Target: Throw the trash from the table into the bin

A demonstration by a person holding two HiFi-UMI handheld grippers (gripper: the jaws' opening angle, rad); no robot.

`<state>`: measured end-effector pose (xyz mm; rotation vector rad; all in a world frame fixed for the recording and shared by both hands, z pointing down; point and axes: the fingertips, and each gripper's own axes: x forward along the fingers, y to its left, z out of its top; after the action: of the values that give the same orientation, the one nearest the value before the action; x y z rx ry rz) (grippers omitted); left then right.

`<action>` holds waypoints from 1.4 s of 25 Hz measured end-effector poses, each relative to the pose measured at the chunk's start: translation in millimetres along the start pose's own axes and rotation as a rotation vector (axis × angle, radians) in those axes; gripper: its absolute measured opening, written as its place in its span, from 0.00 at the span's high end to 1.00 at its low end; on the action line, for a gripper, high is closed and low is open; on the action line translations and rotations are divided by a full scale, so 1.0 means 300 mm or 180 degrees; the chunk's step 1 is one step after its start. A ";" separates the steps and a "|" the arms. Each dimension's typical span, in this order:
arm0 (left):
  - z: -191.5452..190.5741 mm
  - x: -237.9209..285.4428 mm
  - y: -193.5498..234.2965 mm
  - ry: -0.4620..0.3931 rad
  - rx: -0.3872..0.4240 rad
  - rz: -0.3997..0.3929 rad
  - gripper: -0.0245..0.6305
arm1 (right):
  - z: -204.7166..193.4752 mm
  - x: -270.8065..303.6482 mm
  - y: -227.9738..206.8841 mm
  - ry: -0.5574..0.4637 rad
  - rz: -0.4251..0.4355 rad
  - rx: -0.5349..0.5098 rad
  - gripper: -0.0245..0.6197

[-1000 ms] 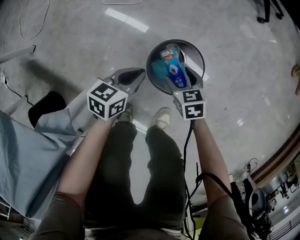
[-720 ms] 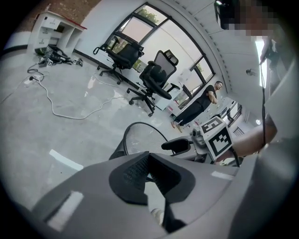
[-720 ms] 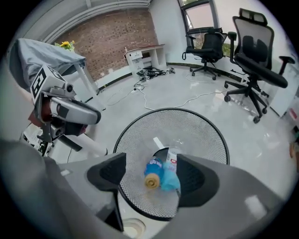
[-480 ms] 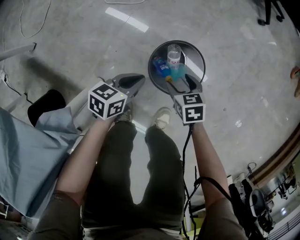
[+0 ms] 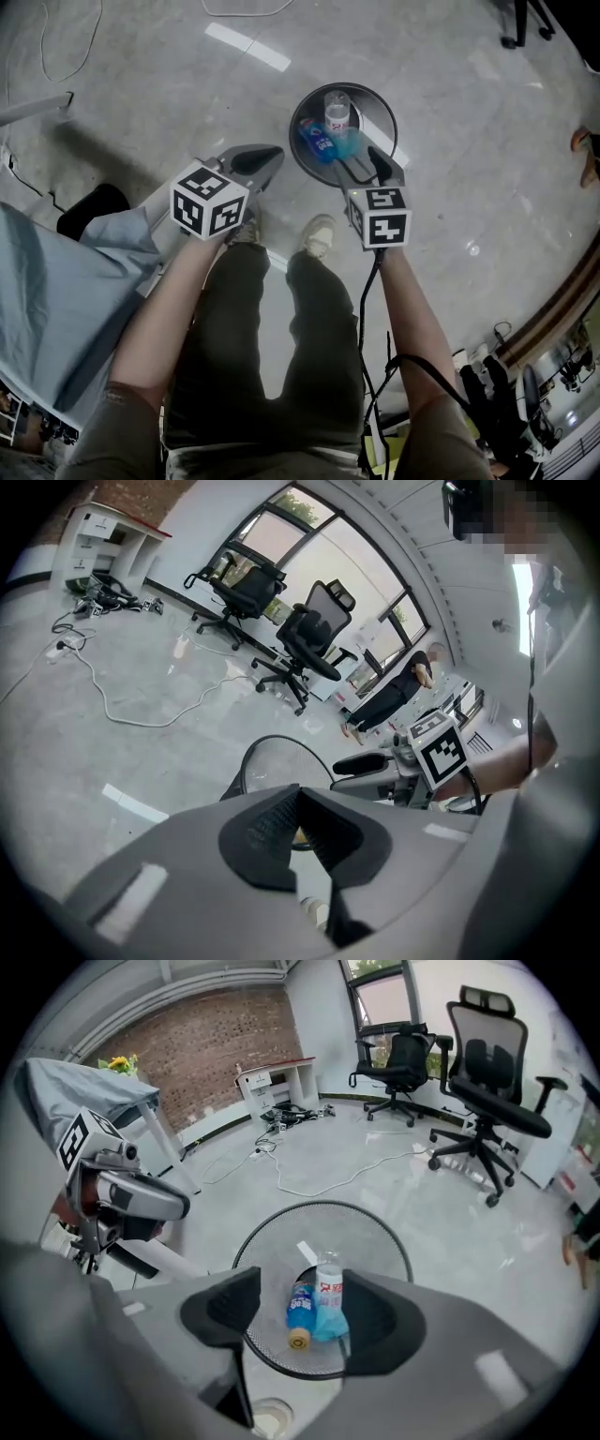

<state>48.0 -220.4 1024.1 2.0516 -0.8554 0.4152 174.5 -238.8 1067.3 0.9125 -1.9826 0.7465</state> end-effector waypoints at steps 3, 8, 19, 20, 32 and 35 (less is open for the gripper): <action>0.096 -0.037 -0.055 -0.0092 0.0079 -0.0012 0.96 | 0.078 -0.100 -0.016 -0.0109 -0.0119 0.0007 0.67; 0.330 -0.132 -0.187 -0.0459 0.0076 -0.0164 0.96 | 0.270 -0.321 -0.032 -0.0434 -0.0242 0.0012 0.75; 1.057 -0.533 -0.712 -0.1185 0.0533 -0.0460 0.96 | 0.827 -1.091 -0.035 -0.1294 -0.0487 -0.0106 0.89; 1.110 -0.581 -0.758 -0.1234 0.0578 -0.0462 0.96 | 0.867 -1.164 -0.025 -0.1367 -0.0499 -0.0111 0.89; 1.544 -1.149 -1.383 -0.1752 0.1176 -0.0563 0.96 | 1.285 -2.107 0.187 -0.2345 -0.0593 -0.0564 0.96; 1.590 -1.278 -1.518 -0.1860 0.1346 -0.0592 0.96 | 1.338 -2.305 0.245 -0.2546 -0.0625 -0.0636 0.96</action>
<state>87.0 -263.8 263.5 2.6829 -0.9553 -0.1371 228.5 -274.8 267.1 1.3965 -2.5243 0.0423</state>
